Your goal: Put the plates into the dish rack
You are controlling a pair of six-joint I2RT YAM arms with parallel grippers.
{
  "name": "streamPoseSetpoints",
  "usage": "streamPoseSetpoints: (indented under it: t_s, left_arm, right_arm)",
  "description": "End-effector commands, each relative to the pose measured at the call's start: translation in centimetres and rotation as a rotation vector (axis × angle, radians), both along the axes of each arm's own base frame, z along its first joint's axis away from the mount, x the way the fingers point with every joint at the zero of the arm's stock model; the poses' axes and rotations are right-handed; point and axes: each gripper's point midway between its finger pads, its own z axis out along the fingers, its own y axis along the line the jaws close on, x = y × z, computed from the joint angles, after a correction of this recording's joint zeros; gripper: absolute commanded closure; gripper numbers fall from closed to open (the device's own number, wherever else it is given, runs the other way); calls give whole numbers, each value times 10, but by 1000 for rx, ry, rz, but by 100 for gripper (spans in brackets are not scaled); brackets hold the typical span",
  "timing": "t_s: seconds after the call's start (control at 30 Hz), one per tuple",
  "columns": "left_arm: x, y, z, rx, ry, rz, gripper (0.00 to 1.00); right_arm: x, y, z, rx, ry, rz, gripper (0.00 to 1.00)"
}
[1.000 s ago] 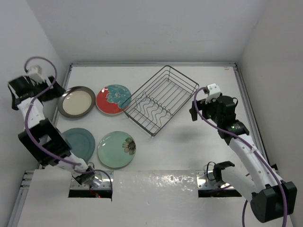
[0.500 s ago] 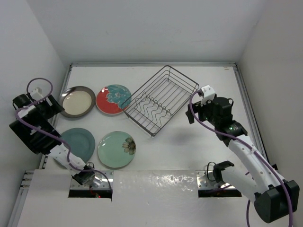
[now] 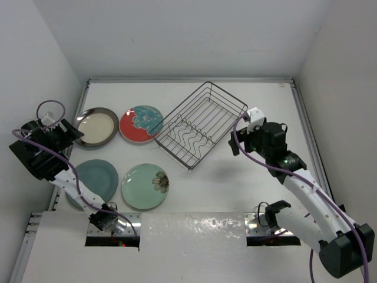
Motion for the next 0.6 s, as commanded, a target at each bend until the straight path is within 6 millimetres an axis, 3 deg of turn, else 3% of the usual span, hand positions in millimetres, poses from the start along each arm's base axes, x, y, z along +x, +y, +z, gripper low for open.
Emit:
streamPoseSetpoints:
  t_s: [0.0,0.23,0.3,0.43,0.57]
  left_arm:
    - [22,8,13,-12,-101,-25,25]
    - [38,-2,7,-61,-125,-55,46]
    - [39,-6,9,-82,-138,-74,69]
    - [39,-1,14,-67,-138,-54,100]
    - [41,4,21,-53,-149,-28,100]
  right_arm:
    - [10,2,23,16,-63,-16,5]
    - [13,7,21,-4,-51,-11,5]
    - [13,8,19,-10,-49,-13,5]
    - [13,8,19,-12,-51,-21,5]
    - [13,8,19,-10,-49,-24,4]
